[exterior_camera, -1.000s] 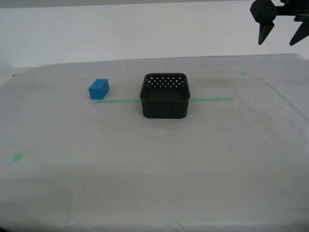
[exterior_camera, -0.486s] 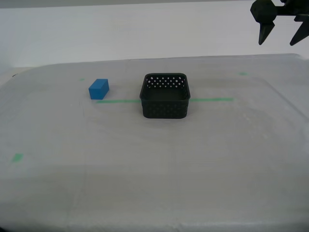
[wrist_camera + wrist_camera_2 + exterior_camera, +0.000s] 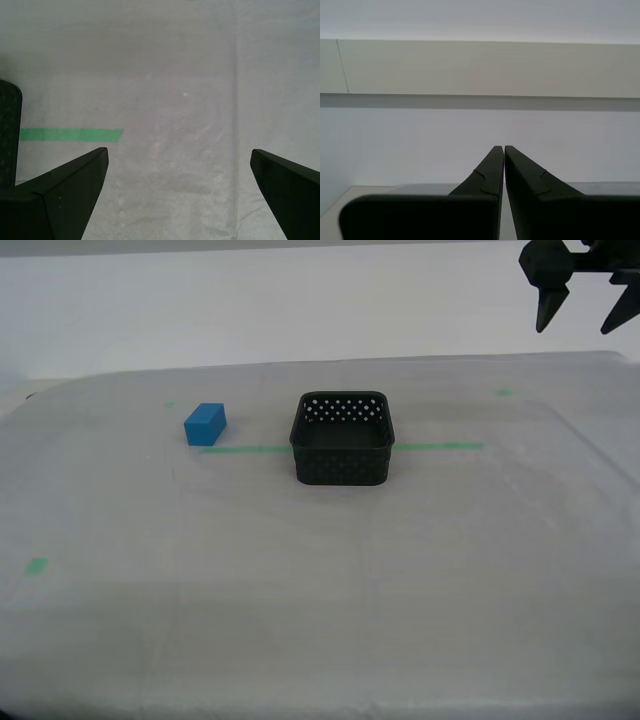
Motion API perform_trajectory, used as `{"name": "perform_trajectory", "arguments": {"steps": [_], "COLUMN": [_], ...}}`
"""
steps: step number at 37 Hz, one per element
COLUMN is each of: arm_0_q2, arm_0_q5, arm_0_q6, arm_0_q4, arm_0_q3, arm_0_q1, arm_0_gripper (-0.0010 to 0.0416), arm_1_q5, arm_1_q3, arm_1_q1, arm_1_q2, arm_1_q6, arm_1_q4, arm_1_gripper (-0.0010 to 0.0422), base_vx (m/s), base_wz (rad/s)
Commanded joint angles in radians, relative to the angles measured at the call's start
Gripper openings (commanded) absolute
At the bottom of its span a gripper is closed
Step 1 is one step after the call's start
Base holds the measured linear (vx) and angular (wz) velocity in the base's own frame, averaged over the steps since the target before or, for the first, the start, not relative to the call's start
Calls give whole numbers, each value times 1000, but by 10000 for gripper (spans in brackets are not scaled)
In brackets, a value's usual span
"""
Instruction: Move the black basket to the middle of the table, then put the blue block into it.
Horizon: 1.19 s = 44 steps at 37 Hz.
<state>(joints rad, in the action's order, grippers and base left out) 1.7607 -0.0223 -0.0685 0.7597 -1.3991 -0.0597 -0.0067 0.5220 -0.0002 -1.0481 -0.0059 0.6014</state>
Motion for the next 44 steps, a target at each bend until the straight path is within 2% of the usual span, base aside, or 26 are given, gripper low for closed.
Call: {"name": "perform_trajectory", "arguments": {"steps": [1,26,41,44], "arm_0_q2": [0,0,0,0], "arm_0_q5": [1,1,1,1], "arm_0_q6": [0,0,0,0], "arm_0_q4": [-1,-2,-3,-3], "arm_0_q3": [0,0,0,0], "arm_0_q1": [0,0,0,0], "arm_0_gripper": [398,399,399,398], "arm_1_q5": [-1,0,0,0], "arm_1_q3": [0,18,211,264], "arm_1_q1": [0,-2,-20,-25], "arm_1_q2": [0,0,0,0], "arm_1_q6": [1,-29,-32,-47], "arm_1_q4": [2,-73,-479,-588], "arm_1_gripper": [0,0,0,0], "base_vx": [0,0,0,0], "base_wz": [0,0,0,0]}}
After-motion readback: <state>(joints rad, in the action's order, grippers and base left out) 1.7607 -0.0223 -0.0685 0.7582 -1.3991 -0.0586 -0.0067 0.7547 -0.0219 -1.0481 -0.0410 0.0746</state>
